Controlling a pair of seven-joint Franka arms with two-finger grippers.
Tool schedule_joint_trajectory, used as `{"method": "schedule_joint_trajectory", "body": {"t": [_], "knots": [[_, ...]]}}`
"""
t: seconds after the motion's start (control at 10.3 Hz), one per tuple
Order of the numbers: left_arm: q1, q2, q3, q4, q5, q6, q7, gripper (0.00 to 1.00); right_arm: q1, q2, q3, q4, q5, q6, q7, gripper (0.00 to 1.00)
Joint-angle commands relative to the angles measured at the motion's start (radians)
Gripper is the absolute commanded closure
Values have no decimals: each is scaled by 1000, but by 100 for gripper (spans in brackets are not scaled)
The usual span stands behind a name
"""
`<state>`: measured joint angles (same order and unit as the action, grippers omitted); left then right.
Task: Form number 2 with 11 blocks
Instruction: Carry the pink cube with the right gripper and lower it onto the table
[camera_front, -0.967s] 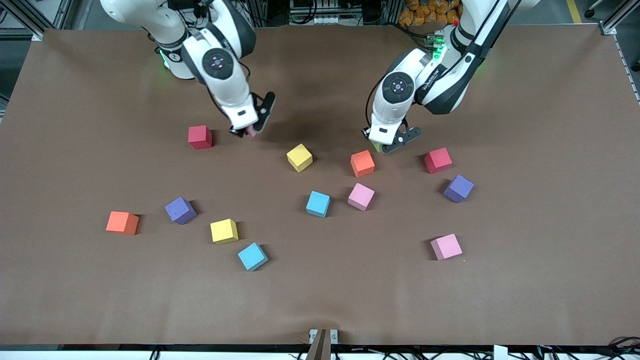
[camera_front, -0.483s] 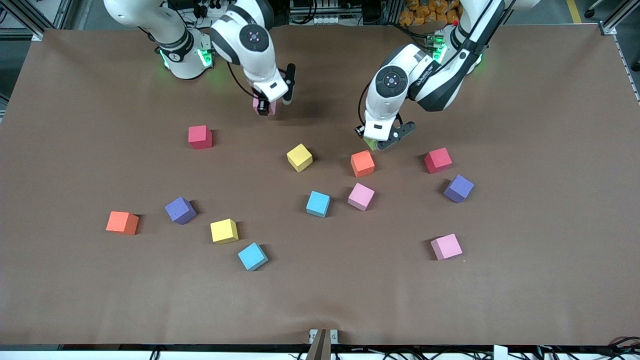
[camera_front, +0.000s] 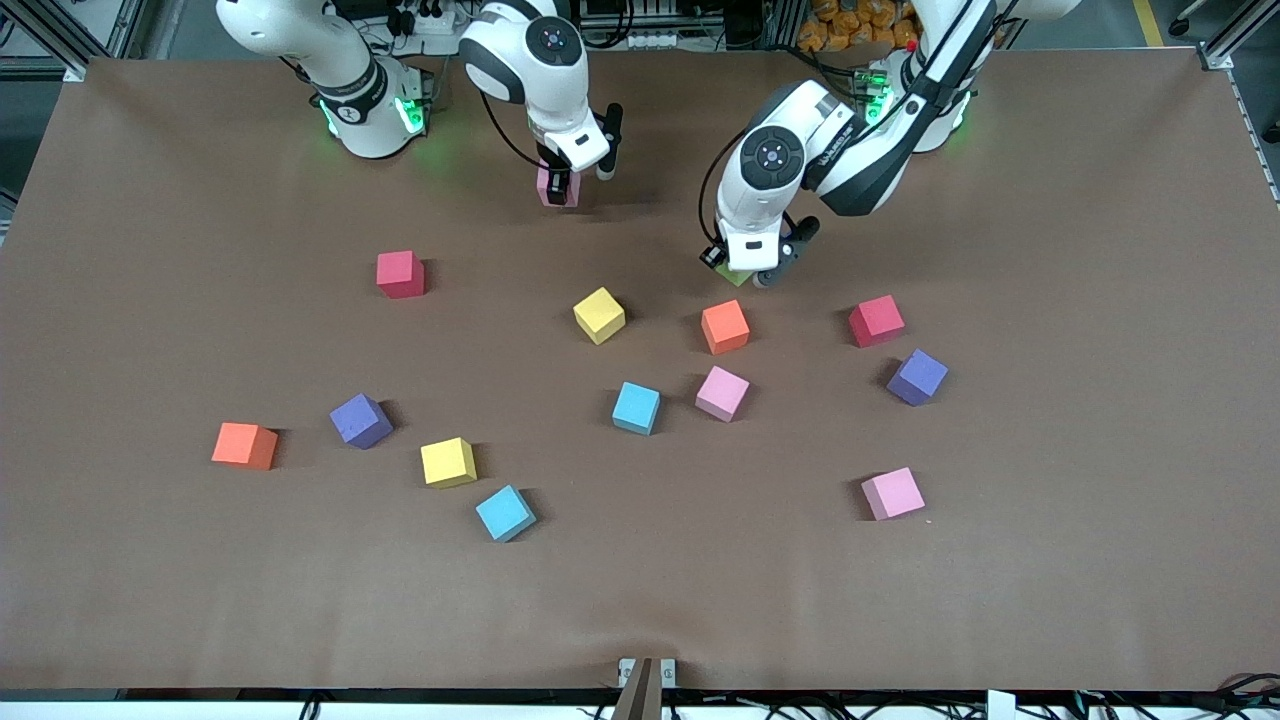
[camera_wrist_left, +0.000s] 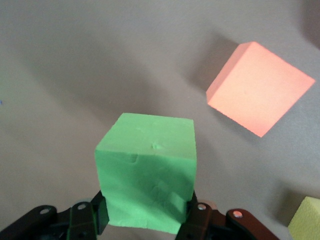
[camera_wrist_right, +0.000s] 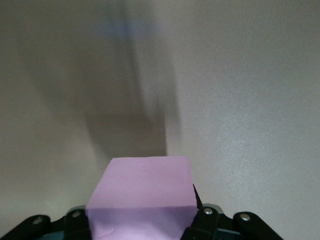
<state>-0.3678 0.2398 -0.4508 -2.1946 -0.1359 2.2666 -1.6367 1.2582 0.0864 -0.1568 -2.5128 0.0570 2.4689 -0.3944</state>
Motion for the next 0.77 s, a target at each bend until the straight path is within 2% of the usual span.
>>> {"method": "schedule_joint_trajectory", "body": {"t": [0.0, 0.29, 0.39, 0.68], "knots": [[-5, 18, -5, 36, -31, -18, -191, 100, 23, 27, -13, -6, 12, 31, 15, 71], [4, 38, -5, 68, -45, -7, -427, 100, 49, 79, -13, -3, 14, 87, 45, 70], [3, 33, -3, 68, -85, -4, -474, 100, 58, 87, -13, 0, 9, 90, 43, 68], [0, 30, -3, 58, -99, 46, -574, 100, 79, 99, -13, 9, 1, 94, 43, 66]]}}
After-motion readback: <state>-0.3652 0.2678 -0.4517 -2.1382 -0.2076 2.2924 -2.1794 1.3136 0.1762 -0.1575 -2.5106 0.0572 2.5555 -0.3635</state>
